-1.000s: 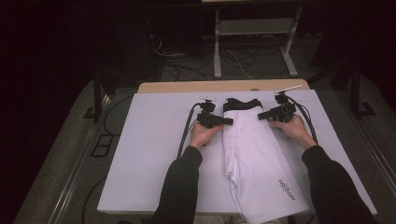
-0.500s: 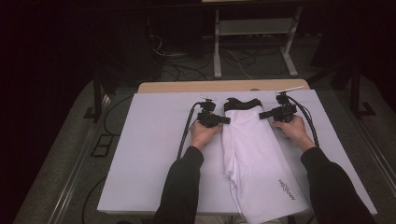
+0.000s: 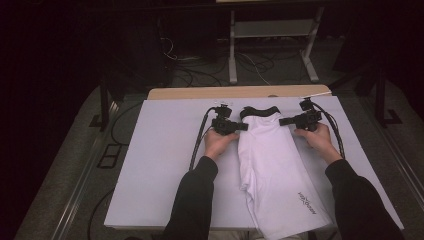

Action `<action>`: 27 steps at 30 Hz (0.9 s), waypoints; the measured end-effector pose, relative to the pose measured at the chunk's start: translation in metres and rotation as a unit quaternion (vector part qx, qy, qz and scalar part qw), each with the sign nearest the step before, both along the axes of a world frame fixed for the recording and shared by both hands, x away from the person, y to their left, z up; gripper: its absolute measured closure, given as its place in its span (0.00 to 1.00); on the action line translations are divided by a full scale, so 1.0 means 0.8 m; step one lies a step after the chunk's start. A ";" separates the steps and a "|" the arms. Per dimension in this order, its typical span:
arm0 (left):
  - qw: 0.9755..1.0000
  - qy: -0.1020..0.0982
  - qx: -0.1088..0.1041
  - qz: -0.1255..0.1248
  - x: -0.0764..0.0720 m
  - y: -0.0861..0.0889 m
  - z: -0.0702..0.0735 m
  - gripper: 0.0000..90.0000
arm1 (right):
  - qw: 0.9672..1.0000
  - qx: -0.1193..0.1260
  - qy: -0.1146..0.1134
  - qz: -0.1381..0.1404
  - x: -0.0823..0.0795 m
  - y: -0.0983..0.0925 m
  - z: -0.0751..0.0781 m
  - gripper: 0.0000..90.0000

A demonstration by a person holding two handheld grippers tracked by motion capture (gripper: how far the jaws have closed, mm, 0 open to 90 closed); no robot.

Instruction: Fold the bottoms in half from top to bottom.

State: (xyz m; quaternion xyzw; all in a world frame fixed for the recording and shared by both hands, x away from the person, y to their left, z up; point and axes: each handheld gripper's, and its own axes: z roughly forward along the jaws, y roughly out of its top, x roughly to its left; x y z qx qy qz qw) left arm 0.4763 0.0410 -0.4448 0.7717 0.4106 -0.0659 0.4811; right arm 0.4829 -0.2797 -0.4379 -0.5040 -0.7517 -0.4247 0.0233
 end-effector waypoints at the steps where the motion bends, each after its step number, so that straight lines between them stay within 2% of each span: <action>1: 1.000 -0.001 0.000 -0.001 -0.001 0.000 0.001 0.98 | 1.000 -0.001 -0.003 0.001 -0.001 0.000 0.001 0.97; 8: 1.000 -0.010 0.000 -0.005 -0.006 -0.001 0.012 0.98 | 1.000 0.003 -0.017 0.005 -0.010 -0.002 0.009 0.97; 18: 1.000 -0.016 -0.002 -0.012 -0.018 -0.002 0.023 0.97 | 1.000 0.014 -0.025 0.005 -0.020 -0.006 0.015 0.97; 27: 1.000 -0.021 -0.010 -0.014 -0.032 -0.002 0.031 0.97 | 0.999 0.022 -0.036 0.020 -0.035 -0.009 0.023 0.97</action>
